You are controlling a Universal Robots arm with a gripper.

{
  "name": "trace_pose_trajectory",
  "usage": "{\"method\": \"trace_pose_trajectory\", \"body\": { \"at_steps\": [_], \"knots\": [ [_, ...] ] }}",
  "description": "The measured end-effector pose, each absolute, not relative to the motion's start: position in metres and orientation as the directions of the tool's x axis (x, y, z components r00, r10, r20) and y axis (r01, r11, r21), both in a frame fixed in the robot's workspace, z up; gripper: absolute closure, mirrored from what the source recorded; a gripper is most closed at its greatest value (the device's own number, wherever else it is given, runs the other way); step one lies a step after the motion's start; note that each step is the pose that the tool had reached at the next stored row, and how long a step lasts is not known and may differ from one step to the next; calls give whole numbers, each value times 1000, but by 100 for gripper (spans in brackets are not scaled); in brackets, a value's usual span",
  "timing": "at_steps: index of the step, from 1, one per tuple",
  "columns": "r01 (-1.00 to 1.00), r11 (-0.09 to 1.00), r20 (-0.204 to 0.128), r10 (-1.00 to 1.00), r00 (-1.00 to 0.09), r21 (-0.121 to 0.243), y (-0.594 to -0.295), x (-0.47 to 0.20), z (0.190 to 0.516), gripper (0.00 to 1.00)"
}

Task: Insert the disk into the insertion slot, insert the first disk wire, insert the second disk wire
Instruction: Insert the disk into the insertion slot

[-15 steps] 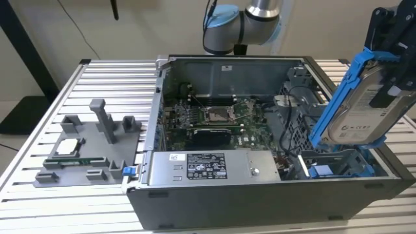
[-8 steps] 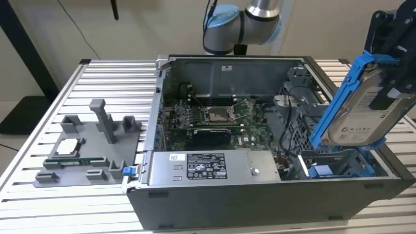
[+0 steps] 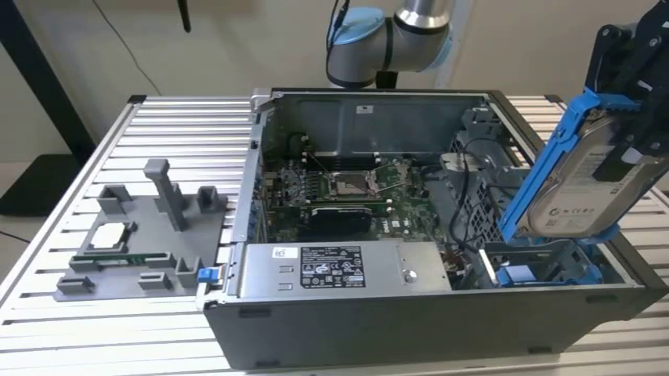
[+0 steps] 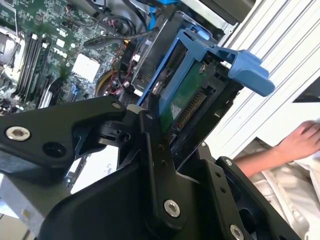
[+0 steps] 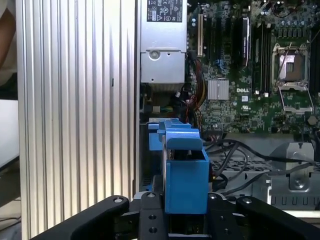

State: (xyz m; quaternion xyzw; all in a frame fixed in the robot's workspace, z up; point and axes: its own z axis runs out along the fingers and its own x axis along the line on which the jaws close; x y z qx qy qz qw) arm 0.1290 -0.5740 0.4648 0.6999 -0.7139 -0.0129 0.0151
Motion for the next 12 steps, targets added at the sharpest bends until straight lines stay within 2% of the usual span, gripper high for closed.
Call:
{"method": "trace_pose_trajectory", "body": {
  "at_steps": [12],
  "knots": [
    [-999, 20, 3, -1000, -20, 40, -574, 130, 462, 100]
  ]
}}
